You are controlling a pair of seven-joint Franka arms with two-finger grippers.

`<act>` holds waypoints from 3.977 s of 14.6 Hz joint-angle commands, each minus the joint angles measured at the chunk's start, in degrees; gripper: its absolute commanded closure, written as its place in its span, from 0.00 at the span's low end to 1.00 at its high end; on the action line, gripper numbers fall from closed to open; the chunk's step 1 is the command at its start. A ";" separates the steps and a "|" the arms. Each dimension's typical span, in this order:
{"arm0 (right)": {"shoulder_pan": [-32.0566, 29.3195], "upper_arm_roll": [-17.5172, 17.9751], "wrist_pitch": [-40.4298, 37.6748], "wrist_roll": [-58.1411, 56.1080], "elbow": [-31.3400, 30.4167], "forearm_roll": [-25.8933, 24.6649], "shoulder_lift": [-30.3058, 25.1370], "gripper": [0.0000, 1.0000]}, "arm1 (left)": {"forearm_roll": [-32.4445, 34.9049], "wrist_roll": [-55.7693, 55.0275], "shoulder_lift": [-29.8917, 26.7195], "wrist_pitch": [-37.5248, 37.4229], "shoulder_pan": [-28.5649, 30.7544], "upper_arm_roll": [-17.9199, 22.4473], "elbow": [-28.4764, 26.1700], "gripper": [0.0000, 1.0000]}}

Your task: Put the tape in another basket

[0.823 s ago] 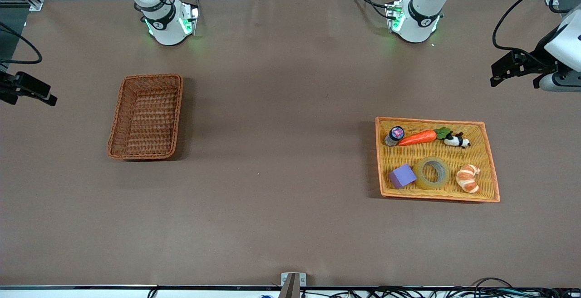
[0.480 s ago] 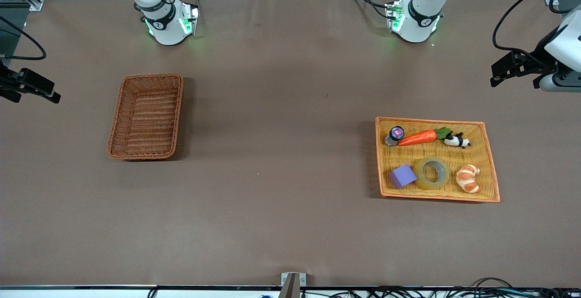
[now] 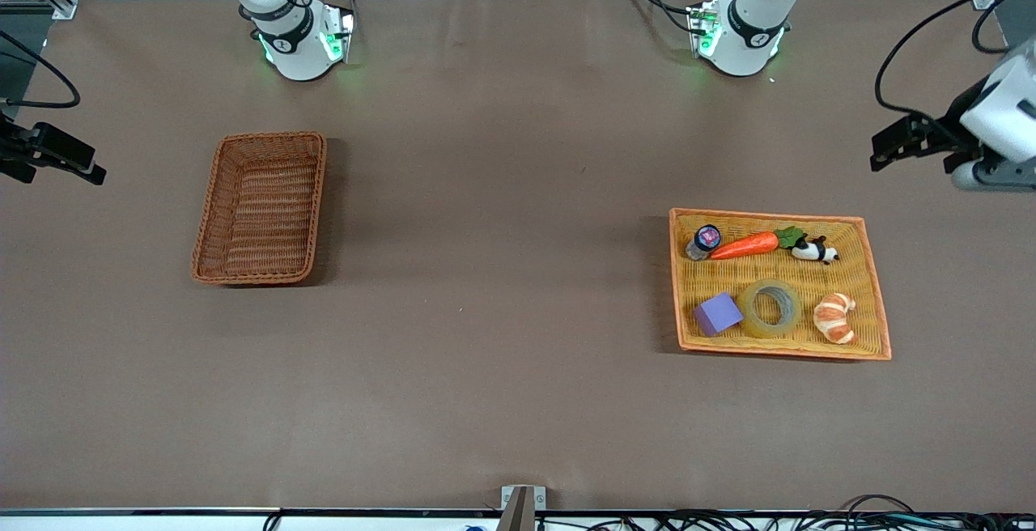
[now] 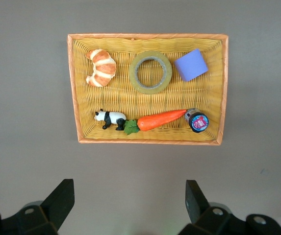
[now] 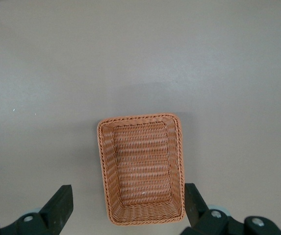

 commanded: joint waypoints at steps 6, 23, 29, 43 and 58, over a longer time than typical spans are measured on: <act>-0.07 0.24 1.53 -0.31 -1.03 0.52 -1.13 0.00 | 1.37 -0.17 12.07 18.95 2.81 0.06 -5.94 0.00; -0.16 0.24 1.00 -0.14 -1.21 0.60 -1.22 0.00 | 1.37 -10.29 29.66 38.67 3.79 -0.38 -10.53 0.27; 0.10 0.24 1.18 -0.14 -1.21 0.52 -1.22 0.00 | 1.46 -10.20 30.72 38.67 3.52 -0.38 -10.44 0.64; -0.07 0.24 0.91 -0.49 -1.30 0.61 -1.22 0.00 | 1.46 -9.58 25.55 31.84 3.00 -0.64 -6.49 1.00; -0.16 0.24 0.82 -0.67 -1.30 0.61 -1.22 0.00 | 0.76 -27.58 25.26 12.39 -18.69 -14.35 12.32 1.00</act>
